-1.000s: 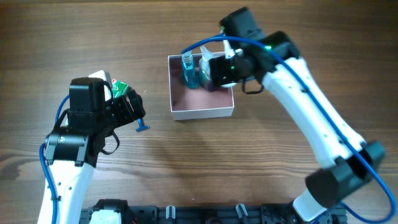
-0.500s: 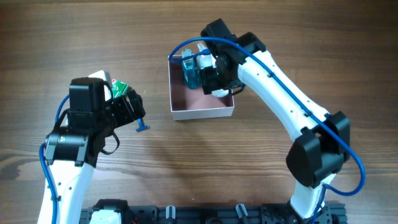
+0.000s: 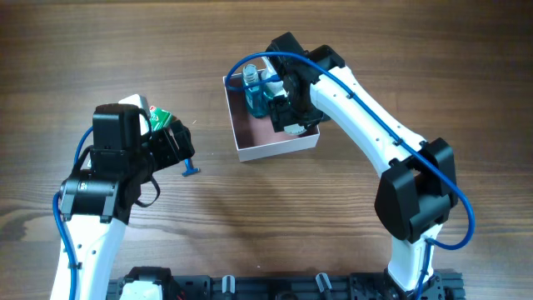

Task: Pack container
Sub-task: 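Carry the cotton-bud tub into the box front and release it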

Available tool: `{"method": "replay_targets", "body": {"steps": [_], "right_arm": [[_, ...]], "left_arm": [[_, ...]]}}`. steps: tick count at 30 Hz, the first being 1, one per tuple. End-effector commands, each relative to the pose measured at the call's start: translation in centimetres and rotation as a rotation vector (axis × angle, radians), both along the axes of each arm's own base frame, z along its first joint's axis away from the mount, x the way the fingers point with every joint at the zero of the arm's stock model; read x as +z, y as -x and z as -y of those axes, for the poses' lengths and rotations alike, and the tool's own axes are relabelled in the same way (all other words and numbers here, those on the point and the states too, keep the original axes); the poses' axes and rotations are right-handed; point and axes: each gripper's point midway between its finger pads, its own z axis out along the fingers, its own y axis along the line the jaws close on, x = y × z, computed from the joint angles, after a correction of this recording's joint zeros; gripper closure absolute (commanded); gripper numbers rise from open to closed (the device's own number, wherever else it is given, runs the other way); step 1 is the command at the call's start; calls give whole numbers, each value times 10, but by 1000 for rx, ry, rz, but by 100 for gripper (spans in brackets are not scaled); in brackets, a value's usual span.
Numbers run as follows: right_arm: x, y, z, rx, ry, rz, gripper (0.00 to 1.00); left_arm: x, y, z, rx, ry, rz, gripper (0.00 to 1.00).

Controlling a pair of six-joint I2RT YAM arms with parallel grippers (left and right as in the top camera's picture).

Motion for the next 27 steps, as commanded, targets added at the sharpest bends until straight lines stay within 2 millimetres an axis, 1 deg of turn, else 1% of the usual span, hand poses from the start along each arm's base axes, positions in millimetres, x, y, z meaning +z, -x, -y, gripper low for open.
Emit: {"method": "replay_targets", "body": {"steps": [1,4,9,14,17,23,26,27], "right_arm": [[-6,-3,9,-27,59,12,96],[-4,-6,13,-58,76,32,96],[-2,-8,12,-54,69,44,95],[-2,-3,15,-46,83,22,94],[-2,-1,17,-43,89,14,96],[9,6,21,-20,93,9,95],[11,12,24,-18,104,-7,87],[11,12,24,-18,105,-9,79]], "left_arm": [[8,-2,5,-29,4,21,0],[8,-2,5,-29,4,22,0],[8,-2,5,-29,4,22,0],[8,-2,5,-29,4,21,0],[8,-2,5,-29,4,22,0],[8,-2,5,-29,4,22,0],[8,-2,5,-29,4,22,0],[8,-2,5,-29,4,22,0]]}}
